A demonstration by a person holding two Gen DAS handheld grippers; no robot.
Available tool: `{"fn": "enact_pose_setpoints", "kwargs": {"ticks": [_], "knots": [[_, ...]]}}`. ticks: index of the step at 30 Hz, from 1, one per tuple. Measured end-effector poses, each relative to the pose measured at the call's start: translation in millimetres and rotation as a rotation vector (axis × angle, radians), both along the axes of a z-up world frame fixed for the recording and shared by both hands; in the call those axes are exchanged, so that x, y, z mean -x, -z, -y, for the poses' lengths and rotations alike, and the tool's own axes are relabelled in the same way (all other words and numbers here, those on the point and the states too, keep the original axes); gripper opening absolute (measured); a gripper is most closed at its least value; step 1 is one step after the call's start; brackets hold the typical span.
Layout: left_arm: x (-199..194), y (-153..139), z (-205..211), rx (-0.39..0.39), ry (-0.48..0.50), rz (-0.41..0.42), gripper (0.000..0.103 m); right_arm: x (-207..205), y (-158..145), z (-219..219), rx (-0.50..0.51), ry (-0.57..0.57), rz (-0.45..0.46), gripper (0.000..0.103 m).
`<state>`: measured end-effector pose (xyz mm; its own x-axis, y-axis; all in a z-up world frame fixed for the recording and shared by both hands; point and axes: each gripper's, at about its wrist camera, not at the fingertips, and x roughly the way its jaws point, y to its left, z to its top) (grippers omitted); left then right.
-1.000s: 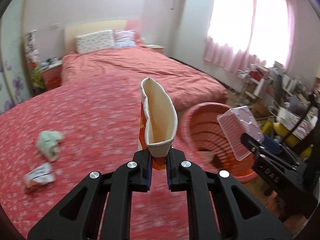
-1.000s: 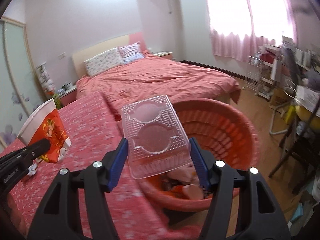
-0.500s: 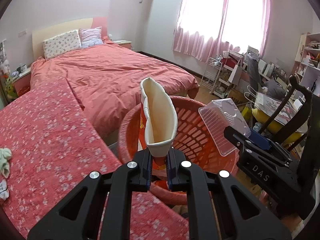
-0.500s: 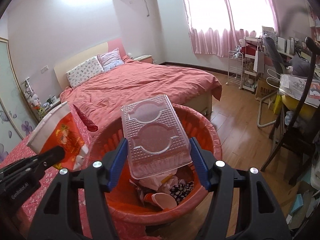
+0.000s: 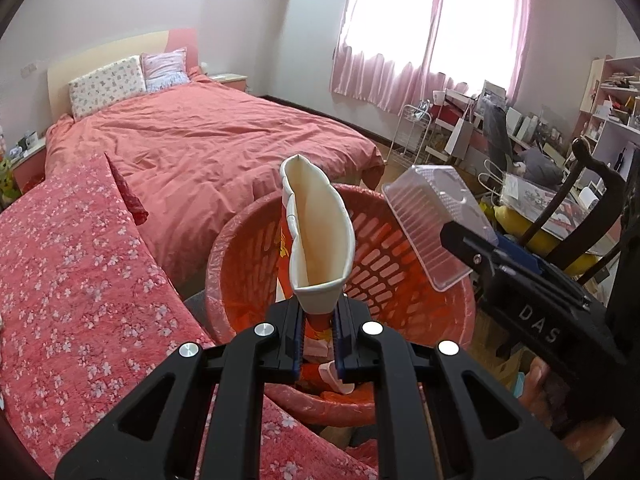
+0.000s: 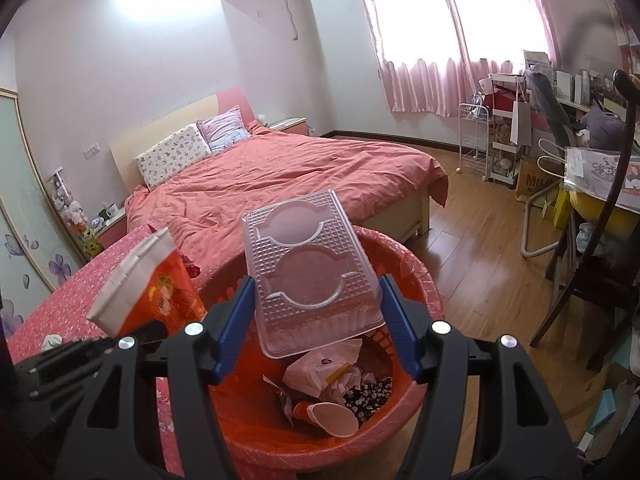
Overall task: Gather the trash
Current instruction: 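Carry the paper cup and clear tray over the orange basket and release both, then grasp the printed snack wrapper on the bed with the left tool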
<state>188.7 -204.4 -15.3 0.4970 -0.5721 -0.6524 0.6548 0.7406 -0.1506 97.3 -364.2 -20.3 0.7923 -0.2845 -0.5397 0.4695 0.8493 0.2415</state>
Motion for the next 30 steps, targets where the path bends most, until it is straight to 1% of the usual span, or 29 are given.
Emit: {"fn": "enact_pose_setpoints", "kwargs": {"ticks": [3, 4, 6, 8, 9, 14, 20, 24, 30], "knots": [[-3, 3, 1, -0.007, -0.004, -0.011, 0.011, -4, 3, 4, -0.018, -0.008, -0.002, 0.063], [-3, 4, 1, -0.009, -0.011, -0.013, 0.012, -5, 4, 6, -0.031, -0.013, -0.003, 0.066], [-5, 4, -1, -0.011, -0.021, -0.020, 0.019, -8, 6, 10, -0.050, -0.023, -0.003, 0.067], [-7, 5, -3, -0.014, -0.039, -0.021, 0.049, -12, 9, 12, -0.060, -0.025, -0.012, 0.067], [-7, 5, -6, -0.016, -0.055, -0.014, 0.052, -13, 11, 12, -0.065, -0.025, -0.016, 0.067], [-11, 6, -19, -0.040, -0.105, -0.011, 0.054, -10, 14, 11, -0.057, -0.010, -0.031, 0.068], [-12, 5, -57, -0.092, -0.187, 0.011, 0.054, -6, 11, 1, -0.037, -0.014, -0.045, 0.069], [-11, 4, -104, -0.139, -0.269, 0.020, 0.054, -5, 5, -13, -0.021, -0.038, -0.042, 0.069], [-8, 1, -185, -0.181, -0.416, 0.033, 0.054, -10, -6, -53, 0.007, -0.118, -0.043, 0.069]]}}
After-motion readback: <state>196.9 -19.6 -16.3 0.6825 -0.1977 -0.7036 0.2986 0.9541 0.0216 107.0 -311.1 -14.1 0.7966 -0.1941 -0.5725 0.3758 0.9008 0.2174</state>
